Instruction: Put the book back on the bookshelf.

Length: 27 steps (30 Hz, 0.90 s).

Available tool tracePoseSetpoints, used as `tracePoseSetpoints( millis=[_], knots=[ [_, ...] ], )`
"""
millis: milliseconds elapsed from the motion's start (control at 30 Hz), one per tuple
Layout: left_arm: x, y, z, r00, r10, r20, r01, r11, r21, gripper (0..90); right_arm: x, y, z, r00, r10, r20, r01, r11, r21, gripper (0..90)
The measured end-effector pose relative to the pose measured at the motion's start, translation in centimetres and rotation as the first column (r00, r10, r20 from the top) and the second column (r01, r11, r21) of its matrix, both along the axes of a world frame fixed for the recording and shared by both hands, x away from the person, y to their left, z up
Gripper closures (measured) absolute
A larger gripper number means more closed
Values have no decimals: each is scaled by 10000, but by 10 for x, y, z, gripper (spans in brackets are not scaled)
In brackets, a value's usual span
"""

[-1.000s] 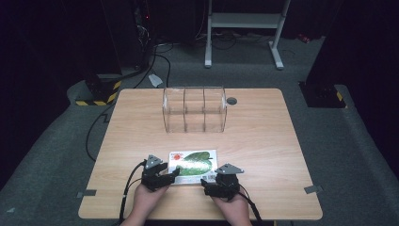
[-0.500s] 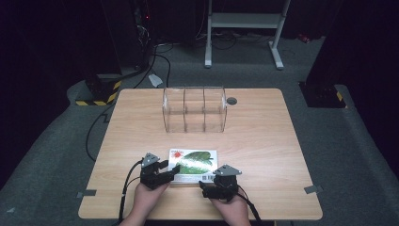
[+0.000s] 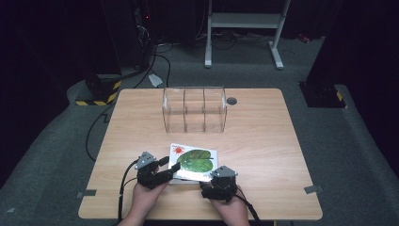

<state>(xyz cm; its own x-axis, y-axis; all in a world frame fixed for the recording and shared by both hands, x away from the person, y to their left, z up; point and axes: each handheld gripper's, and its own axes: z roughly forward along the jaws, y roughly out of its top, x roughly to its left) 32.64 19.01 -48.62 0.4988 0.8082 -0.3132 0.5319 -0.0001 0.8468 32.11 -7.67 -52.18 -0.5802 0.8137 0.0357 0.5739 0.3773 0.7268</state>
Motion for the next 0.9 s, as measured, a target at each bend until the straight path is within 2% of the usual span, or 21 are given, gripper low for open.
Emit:
tracePoseSetpoints(
  millis=[100, 300, 367, 400, 433, 467, 533, 567, 800, 867, 900],
  knots=[
    [0, 1, 0, 10000, -63, -49, 63, 10000, -59, 399, 0, -2, 0, 9999, -69, -141, 73, 9995, 309, 203],
    [2, 6, -2, 9999, 121, -90, -121, 9999, 34, 381, 1, -3, 0, 9999, -42, -123, 46, 9996, 290, 215],
    [5, 10, -4, 9992, 220, -327, -221, 9998, -30, 361, 1, -3, 0, 9999, -69, -128, 73, 9995, 311, 216],
    [9, 11, -8, 9974, 287, -659, -295, 9995, -109, 342, 1, -3, 0, 9999, -74, -147, 79, 9994, 339, 217],
    [9, 11, -8, 9974, 287, -659, -295, 9995, -109, 335, 1, -3, 0, 9998, -85, -163, 91, 9993, 358, 218],
    [14, 11, -12, 9951, 148, -977, -176, 9995, -279, 331, 1, -3, 0, 9998, -81, -160, 86, 9993, 358, 218],
    [16, 10, -14, 9938, 52, -1112, -87, 9995, -306, 333, 1, -3, 0, 9998, -83, -154, 88, 9994, 348, 218],
    [20, 8, -18, 9910, -113, -1335, 60, 9992, -399, 338, 0, -2, 0, 9999, -76, -108, 79, 9996, 273, 219],
    [26, 5, -21, 9885, -458, -1442, 378, 9976, -575, 412, 0, -2, 0, 10000, -53, -71, 55, 9998, 171, 220],
    [27, 3, -21, 9863, -688, -1498, 627, 9970, -450, 439, 1, -2, 0, 9999, -59, -154, 62, 9998, 201, 221],
    [27, -1, -20, 9849, -936, -1455, 889, 9953, -386, 481, 1, -2, 0, 9997, -50, -248, 56, 9997, 239, 220]
  ],
)
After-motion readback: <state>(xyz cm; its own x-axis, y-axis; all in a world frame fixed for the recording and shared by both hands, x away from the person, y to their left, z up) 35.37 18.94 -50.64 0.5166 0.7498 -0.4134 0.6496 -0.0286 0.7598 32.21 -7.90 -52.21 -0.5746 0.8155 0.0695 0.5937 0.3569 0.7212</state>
